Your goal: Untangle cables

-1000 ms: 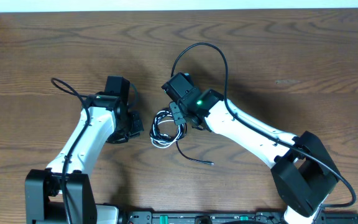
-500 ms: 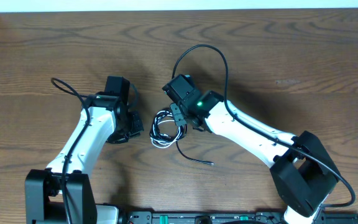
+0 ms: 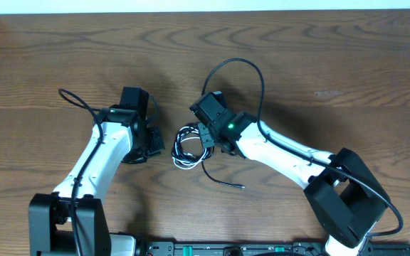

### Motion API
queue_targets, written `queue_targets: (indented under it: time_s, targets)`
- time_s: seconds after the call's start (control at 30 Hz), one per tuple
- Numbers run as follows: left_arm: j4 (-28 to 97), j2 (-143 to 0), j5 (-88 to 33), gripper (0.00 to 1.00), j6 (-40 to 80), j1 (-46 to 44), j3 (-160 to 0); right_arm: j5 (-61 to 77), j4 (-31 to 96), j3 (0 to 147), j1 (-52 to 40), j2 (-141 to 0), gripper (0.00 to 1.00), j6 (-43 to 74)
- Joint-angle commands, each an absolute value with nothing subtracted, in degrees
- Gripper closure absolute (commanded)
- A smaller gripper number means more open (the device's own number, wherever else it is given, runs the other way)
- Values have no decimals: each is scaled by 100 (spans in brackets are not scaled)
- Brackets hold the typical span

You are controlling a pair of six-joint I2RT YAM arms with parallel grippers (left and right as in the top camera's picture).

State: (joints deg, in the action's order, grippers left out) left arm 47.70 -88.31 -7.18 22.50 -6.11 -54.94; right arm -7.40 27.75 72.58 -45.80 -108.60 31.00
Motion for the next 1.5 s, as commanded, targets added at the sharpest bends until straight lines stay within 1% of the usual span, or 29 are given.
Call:
queue_targets:
  time_s: [0.0, 0.17, 0.23, 1.47]
  targets:
    - [4786, -8875, -703, 76, 2281, -620, -5452, -821, 2587, 7048, -4587, -10888, 79, 3476]
    - [4786, -8875, -703, 76, 2281, -620, -5452, -814, 2423, 6925, -4591, -10888, 95, 3516]
    - [4786, -8875, -703, 76, 2281, -620, -5452, -819, 2410, 6919, -4589, -10888, 99, 3516]
    - [4783, -8875, -703, 76, 2281, -620, -5452, -799, 2161, 6919, -4735, -10888, 99, 3538]
